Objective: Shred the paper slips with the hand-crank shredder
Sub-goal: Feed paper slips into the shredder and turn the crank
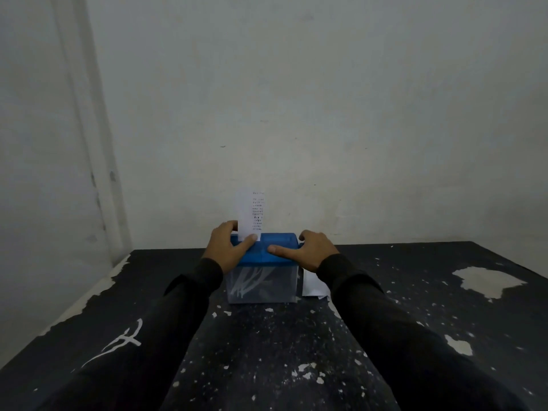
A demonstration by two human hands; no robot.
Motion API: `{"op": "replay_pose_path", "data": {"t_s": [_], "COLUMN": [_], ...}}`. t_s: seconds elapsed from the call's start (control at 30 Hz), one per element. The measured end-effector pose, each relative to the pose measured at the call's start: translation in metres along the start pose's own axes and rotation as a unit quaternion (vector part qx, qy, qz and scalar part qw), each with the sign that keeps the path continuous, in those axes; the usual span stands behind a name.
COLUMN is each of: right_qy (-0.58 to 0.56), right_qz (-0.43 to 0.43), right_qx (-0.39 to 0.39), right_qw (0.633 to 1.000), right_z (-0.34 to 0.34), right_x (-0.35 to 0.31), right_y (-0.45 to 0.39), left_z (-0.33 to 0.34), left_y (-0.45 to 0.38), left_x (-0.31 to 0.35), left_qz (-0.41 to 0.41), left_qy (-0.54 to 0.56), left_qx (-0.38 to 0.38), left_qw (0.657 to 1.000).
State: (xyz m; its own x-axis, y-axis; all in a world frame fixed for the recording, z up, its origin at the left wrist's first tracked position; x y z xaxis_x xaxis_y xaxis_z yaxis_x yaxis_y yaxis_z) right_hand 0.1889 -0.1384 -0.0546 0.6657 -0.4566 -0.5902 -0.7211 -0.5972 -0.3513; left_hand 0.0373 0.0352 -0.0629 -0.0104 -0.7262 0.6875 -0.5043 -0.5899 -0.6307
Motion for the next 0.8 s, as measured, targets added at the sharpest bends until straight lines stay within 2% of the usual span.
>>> {"op": "replay_pose_path", "data": {"t_s": [0.17,0.47,0.6,0.7,0.8], "right_qy": [-0.007,-0.012,-0.185,-0.355,-0.428], "right_qz": [0.014,0.034,0.089,0.107,0.104], "right_qx": [0.004,0.024,0.046,0.034,0.063], "right_qw": [1.0,0.999,0.978,0.928,0.896], "right_z": [0.001,-0.006,-0.027,-0.042,-0.043], "right_x": [0.0,-0.005,-0.005,-0.006,-0.001], "right_y": [0.008,0.02,0.018,0.015,0.006], "left_z": [0.002,0.002,0.004,0.004,0.003], "left_y": [0.005,-0.001,-0.002,-0.003,-0.005], "left_x": [0.001,0.002,0.0,-0.002,-0.007], "left_qz": [-0.053,-0.041,-0.049,-0.05,-0.045], "left_qy": [-0.001,-0.003,-0.01,-0.004,0.011], "left_qx": [-0.03,-0.059,-0.059,-0.065,-0.08], "left_qw": [0.998,0.997,0.997,0.997,0.996]}}
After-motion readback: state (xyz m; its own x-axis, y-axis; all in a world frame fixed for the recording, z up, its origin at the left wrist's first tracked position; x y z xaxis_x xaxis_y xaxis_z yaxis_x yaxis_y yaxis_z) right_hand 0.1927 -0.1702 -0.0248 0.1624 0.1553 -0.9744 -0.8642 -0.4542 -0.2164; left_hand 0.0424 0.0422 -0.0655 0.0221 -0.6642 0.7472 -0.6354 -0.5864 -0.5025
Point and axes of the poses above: each hand's wrist, its own y-axis away from the middle knuckle, its own z-axis out of the palm, x = y × z, the point moved 1 cm from there along -y, towards the middle knuckle, and after that the axes turned 8 degrees about x, right-handed, at the moved point
